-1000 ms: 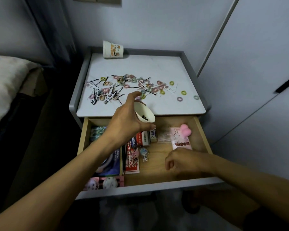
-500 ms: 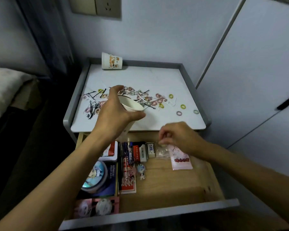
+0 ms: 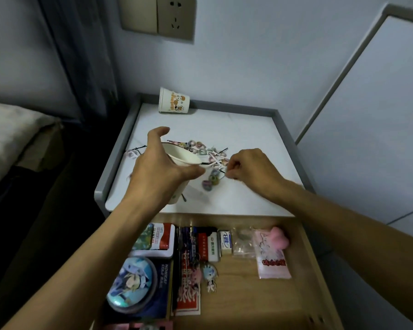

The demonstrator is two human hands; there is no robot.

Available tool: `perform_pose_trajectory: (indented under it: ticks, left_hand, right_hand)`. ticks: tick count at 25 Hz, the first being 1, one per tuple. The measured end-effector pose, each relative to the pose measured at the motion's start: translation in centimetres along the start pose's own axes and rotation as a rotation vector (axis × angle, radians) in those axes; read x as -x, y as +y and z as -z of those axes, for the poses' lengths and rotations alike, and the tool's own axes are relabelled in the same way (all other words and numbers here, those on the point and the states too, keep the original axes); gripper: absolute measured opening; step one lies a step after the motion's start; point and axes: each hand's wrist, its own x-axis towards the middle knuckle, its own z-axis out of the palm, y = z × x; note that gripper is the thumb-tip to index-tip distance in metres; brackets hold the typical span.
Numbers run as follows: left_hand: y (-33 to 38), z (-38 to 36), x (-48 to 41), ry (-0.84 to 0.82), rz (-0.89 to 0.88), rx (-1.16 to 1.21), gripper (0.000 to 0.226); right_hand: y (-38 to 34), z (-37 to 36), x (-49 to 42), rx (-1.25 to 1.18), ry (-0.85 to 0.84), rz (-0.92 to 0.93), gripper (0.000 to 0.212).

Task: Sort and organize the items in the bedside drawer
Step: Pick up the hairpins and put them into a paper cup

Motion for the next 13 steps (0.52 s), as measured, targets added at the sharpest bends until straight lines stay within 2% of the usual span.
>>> perform_pose_trajectory:
  ticks: [4, 8, 11, 13]
  left_hand:
    - [0.1, 0.0, -0.3, 0.008, -0.005, 0.007, 0.098]
    - [0.5, 0.2, -0.4, 0.006, -0.009, 0.004, 0.098]
    - [0.6, 0.6, -0.6, 0.013, 0.023, 0.014, 0.098]
    - [0.6, 0.7, -0.6, 0.012, 0.029, 0.022, 0.097]
  right_hand:
    - [-0.6, -1.4, -0.7, 0.125, 0.007, -0.002, 0.006]
    - [-0.8, -1.2, -0.8, 0.4, -0.039, 0.127, 0.007]
    - [-0.1, -0.1, -0.4, 0.414, -0.079, 0.271, 0.018]
    - [0.2, 1.2, -0.6, 0.393, -0.047, 0.343, 0.027]
